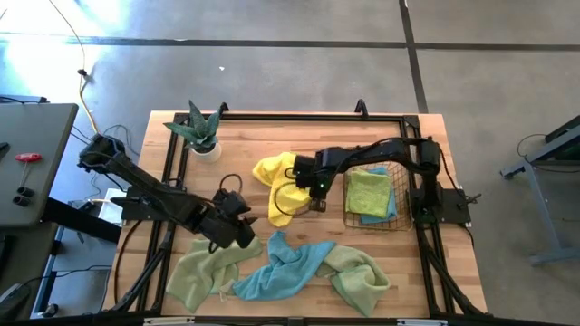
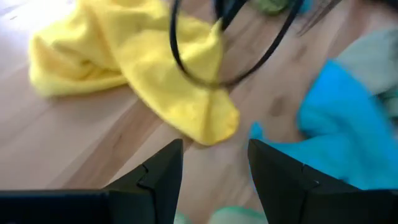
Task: Fold microfiber towels
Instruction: Fold the yellow microfiber cloth
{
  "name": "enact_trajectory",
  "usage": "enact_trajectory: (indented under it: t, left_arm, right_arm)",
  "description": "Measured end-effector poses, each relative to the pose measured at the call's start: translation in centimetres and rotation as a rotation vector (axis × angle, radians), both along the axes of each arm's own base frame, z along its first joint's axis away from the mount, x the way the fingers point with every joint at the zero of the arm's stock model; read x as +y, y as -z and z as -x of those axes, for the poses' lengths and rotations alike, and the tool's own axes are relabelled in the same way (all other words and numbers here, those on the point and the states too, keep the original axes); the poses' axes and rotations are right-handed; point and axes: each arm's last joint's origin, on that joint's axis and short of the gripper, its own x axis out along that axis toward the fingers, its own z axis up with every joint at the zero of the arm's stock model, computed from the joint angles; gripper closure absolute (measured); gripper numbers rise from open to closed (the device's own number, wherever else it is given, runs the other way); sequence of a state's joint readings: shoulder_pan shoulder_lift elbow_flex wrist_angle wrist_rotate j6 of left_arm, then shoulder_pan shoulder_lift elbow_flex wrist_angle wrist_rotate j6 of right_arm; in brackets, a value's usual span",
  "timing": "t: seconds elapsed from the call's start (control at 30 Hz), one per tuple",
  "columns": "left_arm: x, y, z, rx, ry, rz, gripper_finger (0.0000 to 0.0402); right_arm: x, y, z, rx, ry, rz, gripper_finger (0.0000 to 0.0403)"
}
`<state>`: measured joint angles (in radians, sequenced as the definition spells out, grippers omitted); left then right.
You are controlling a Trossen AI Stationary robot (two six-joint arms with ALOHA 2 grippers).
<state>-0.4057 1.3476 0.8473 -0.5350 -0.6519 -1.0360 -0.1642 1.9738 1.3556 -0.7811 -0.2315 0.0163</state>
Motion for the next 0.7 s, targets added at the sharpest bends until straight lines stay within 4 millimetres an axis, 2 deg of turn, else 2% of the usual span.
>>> enact_trajectory:
  t: [0.23, 0.43, 0.53, 0.7]
  left_arm:
    - [-0.8, 3.6, -2.4, 0.024, -0.044, -0.083, 0.0229]
    - [-1.0, 6.2, -4.1, -0.025, -0.114, -0.189, 0.0229]
    - [-0.8, 7.0, -5.5, -0.068, -0.113, -0.206, 0.0229]
    - [-0.4, 7.6, -7.5, -0.103, -0.021, -0.266, 0.0229]
  right_arm:
    - [0.2, -1.9, 0.4, -0.026, 0.095, -0.152, 0.0402]
    - [0.4, -2.0, 0.2, -0.03, 0.152, -0.284, 0.0402]
    - [0.6, -2.3, 0.1, -0.027, 0.167, -0.334, 0.0403]
    - [0.5, -4.3, -0.9, -0.081, 0.164, -0.351, 0.0403]
